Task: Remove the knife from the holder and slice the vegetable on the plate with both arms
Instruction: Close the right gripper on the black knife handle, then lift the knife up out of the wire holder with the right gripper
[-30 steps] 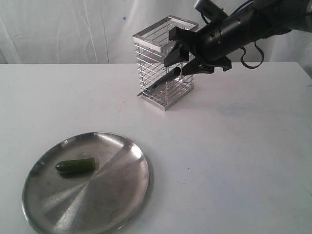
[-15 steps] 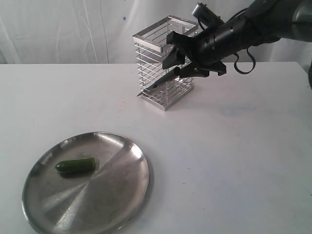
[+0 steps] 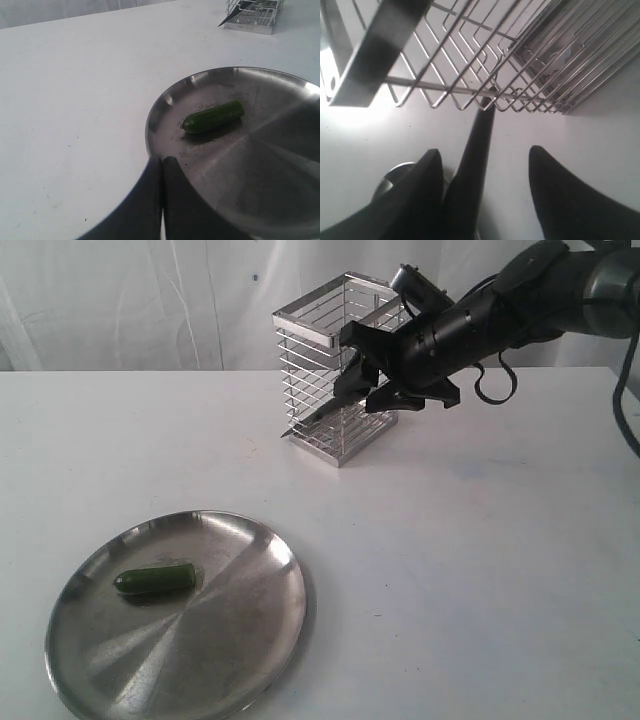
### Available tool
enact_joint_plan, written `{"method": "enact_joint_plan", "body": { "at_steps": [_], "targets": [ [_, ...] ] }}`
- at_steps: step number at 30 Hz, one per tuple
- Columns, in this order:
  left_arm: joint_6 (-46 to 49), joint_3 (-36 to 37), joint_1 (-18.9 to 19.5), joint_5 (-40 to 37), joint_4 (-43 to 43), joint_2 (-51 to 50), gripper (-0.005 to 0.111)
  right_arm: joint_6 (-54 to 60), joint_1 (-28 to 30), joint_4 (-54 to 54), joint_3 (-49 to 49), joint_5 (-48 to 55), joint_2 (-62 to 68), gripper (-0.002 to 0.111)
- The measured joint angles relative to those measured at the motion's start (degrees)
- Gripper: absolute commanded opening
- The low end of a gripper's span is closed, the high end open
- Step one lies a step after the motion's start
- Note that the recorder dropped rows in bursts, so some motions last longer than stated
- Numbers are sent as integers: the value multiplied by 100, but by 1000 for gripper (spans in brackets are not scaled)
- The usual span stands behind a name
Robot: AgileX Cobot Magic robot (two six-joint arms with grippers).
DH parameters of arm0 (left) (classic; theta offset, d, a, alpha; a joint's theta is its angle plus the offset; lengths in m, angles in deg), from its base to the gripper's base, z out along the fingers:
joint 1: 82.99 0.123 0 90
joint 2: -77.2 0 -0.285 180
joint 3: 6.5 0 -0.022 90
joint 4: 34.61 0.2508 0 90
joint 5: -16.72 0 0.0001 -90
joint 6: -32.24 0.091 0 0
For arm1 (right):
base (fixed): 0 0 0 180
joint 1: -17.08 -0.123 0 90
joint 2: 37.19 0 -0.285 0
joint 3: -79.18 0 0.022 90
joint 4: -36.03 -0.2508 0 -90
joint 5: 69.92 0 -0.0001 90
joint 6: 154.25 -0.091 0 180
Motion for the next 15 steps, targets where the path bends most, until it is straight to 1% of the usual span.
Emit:
{"method": "enact_joint_plan", "body": {
  "at_steps": [1, 4, 6, 8, 15],
  "targets": [
    [0, 0, 0, 0, 0, 0, 0, 15, -12, 0, -13, -8, 25, 47],
    [0, 0, 0, 0, 0, 0, 0, 33, -30, 0, -13, -36, 48, 30],
    [0, 0, 0, 0, 0, 0, 0, 42, -30, 0, -44, -101, 48, 23],
    [0, 0, 0, 0, 0, 0, 0, 70, -30, 0, -39, -127, 48, 22],
    [0, 0, 0, 0, 0, 0, 0, 303, -30, 116, -124, -91, 37, 22]
  ]
}}
